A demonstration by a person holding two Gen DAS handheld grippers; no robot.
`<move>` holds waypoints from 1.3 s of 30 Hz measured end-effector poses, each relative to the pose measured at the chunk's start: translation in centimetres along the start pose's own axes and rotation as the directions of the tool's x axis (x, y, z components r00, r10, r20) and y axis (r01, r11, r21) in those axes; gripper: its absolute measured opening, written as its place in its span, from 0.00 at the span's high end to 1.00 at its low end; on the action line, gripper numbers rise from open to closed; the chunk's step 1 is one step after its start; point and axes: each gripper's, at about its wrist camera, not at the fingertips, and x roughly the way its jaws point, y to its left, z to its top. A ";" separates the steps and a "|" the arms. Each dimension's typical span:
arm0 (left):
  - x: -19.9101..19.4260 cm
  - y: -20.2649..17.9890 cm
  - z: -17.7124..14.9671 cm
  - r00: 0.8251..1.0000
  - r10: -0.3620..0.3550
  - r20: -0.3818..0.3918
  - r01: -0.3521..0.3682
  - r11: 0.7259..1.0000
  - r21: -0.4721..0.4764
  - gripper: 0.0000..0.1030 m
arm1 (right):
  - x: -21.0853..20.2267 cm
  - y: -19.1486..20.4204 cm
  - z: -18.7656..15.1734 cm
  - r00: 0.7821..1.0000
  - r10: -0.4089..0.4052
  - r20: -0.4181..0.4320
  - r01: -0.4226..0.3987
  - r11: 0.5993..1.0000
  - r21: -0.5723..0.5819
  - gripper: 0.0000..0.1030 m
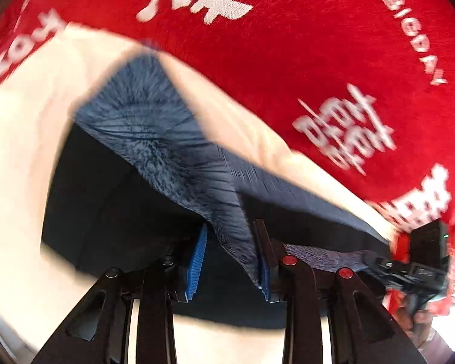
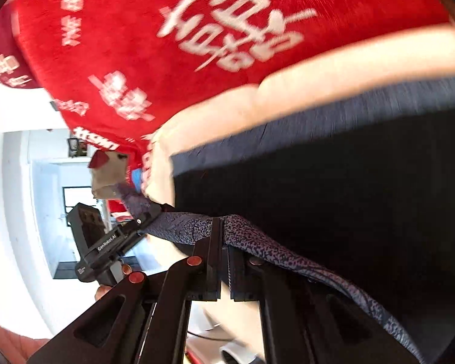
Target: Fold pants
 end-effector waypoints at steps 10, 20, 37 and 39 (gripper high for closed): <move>3.2 0.1 3.0 0.992 0.129 0.006 -0.129 0.992 -0.013 0.67 | 4.4 -4.4 4.8 0.995 -0.095 -0.035 0.098 0.991 0.090 0.70; 5.3 -2.6 0.6 0.968 0.250 -0.039 -0.238 0.953 0.189 0.36 | 8.3 1.4 3.5 0.963 -0.256 -0.084 0.232 0.946 -0.227 0.64; 3.8 -12.1 -6.9 0.946 0.303 -0.117 -0.239 0.893 0.382 0.33 | -10.6 -7.1 -8.8 0.974 -0.185 0.132 0.173 0.980 0.096 0.48; 4.3 -14.7 -9.2 0.950 0.272 -0.153 -0.191 0.894 0.405 0.33 | -13.5 -10.2 -13.1 0.967 -0.198 0.160 0.163 0.965 0.205 0.48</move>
